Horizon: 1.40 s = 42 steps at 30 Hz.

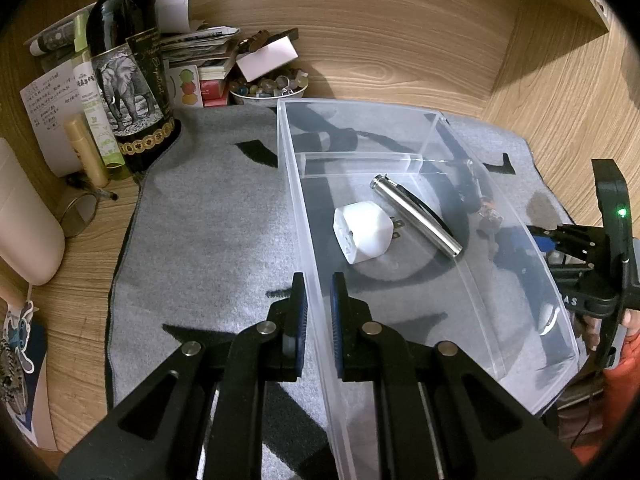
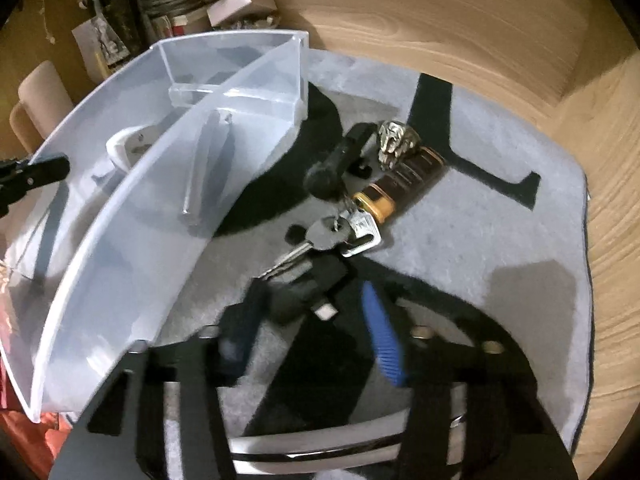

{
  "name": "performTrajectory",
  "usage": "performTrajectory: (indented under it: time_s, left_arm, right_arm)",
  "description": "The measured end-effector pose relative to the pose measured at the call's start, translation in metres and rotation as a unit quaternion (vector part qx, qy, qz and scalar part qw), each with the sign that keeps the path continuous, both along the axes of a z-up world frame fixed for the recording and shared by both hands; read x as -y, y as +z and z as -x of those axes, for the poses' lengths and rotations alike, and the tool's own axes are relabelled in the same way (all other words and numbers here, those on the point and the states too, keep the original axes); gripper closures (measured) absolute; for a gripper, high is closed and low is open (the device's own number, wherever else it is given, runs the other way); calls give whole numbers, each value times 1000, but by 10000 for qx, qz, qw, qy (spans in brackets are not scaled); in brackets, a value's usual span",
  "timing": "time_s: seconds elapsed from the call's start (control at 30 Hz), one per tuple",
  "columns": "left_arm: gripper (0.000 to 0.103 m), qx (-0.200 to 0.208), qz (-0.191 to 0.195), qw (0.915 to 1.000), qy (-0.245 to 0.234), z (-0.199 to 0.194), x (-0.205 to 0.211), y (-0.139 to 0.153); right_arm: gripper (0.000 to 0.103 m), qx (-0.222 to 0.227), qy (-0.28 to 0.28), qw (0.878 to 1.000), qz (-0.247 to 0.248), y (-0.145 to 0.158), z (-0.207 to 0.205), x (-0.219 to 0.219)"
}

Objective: Organize rigid objects
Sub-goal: 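Grasp the small black object near the keys with the right gripper, then place the small black object into the box and open the right gripper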

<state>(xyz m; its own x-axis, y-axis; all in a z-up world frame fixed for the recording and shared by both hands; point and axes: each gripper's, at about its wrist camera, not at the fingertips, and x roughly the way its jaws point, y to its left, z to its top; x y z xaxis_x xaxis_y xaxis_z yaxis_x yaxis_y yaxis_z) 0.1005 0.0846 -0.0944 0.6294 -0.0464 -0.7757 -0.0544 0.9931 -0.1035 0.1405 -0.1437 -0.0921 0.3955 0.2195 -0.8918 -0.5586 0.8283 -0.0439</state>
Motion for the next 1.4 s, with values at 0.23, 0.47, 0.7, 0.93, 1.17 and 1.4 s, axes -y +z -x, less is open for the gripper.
performTrajectory:
  time_s: [0.23, 0.47, 0.7, 0.93, 1.17, 1.4]
  left_arm:
    - [93, -1, -6, 10000, -1, 0, 0, 0]
    - [93, -1, -11, 10000, -1, 0, 0, 0]
    - [93, -3, -18, 10000, -4, 1, -1, 0]
    - [93, 5, -30, 10000, -13, 2, -3, 0]
    - [93, 2, -31, 10000, -14, 1, -2, 0]
    - [93, 4, -21, 10000, -11, 1, -2, 0]
  right_arm:
    - [71, 115, -46, 9999, -80, 3, -2, 1]
    - [71, 396, -89, 9989, -234, 24, -1, 1]
    - [71, 821, -16, 9958, -394, 56, 4, -6]
    - [71, 1260, 171, 9898, -639, 90, 9, -21]
    - [71, 1508, 446, 9832, -922, 113, 13, -43]
    - [71, 1471, 810, 9820, -859, 109, 17, -73]
